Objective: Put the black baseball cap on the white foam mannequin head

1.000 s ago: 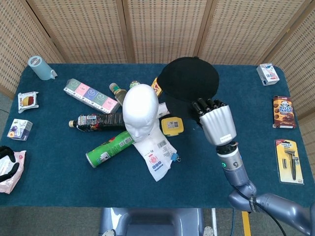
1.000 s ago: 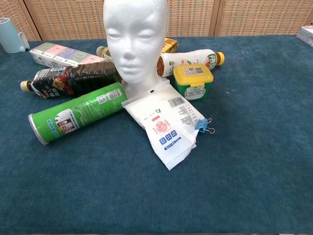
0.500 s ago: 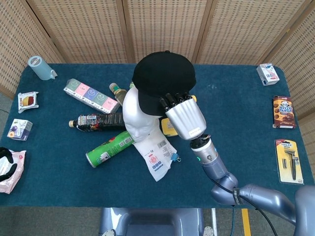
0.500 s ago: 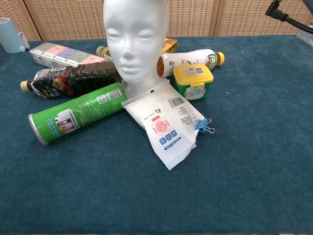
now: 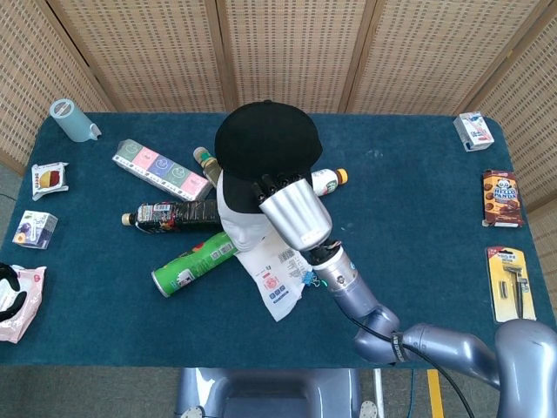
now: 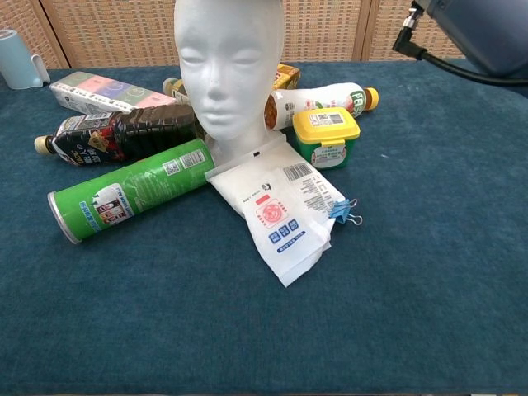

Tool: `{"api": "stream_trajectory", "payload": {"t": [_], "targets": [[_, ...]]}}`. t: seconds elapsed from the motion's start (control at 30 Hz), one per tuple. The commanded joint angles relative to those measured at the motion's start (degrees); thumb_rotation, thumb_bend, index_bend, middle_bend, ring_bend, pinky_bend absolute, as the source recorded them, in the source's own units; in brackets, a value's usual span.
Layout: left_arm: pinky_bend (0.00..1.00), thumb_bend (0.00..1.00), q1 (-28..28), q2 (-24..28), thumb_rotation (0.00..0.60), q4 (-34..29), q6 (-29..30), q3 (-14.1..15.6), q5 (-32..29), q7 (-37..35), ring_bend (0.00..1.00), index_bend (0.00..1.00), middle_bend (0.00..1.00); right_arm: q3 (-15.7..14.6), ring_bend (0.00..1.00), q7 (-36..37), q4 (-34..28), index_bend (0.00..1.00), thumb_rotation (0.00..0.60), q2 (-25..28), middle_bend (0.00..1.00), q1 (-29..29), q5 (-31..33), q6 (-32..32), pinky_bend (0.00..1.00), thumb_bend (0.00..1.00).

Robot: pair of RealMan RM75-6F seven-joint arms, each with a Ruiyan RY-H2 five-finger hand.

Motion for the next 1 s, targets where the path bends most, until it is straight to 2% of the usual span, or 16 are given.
{"api": "stream_trajectory", "payload": {"t": [0.03, 0.6, 1.0], "targets": [[0.37, 0.31, 0.03, -0.04, 0.6, 0.26, -0.08, 0.0, -0.05, -0.3, 0.36, 0.58, 0.44, -0.43, 0.79, -1.42, -0.57, 0.73, 0.6, -0.68, 0.68, 0.5, 0.4, -0.33, 0.9, 0.39], [0.37, 0.31, -0.17, -0.68, 0.6, 1.89, -0.7, 0.34, 0.55, -1.96, 0.36, 0.57, 0.44, -3.31, 0.79, -10.2, -6.37, 0.73, 0.6, -3.63, 0.68, 1.08, 3.9, -2.01, 0.9, 0.39], [0.37, 0.31, -0.04, -0.83, 0.6, 1.97, -0.95, 0.63, 0.58, -1.89, 0.36, 0.57, 0.44, -5.0, 0.79, -10.91, -6.12, 0.73, 0.6, -5.99, 0.68, 1.17, 5.84, -2.98, 0.9, 0.38]]}}
